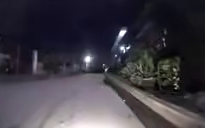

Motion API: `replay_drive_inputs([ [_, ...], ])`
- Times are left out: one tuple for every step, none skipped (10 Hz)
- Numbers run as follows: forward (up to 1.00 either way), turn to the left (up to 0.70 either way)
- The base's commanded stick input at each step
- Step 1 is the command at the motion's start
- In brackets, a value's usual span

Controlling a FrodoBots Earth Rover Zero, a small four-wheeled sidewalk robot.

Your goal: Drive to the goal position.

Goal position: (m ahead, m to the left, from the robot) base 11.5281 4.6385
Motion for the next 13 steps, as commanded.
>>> replay_drive_inputs([
  [0.70, 0.00],
  [0.70, 0.00],
  [0.70, 0.00],
  [0.70, 0.00],
  [0.70, 0.00],
  [0.70, 0.00],
  [0.70, -0.03],
  [0.70, -0.32],
  [0.70, -0.35],
  [0.70, -0.23],
  [0.70, -0.07],
  [0.70, 0.00],
  [0.70, 0.00],
])
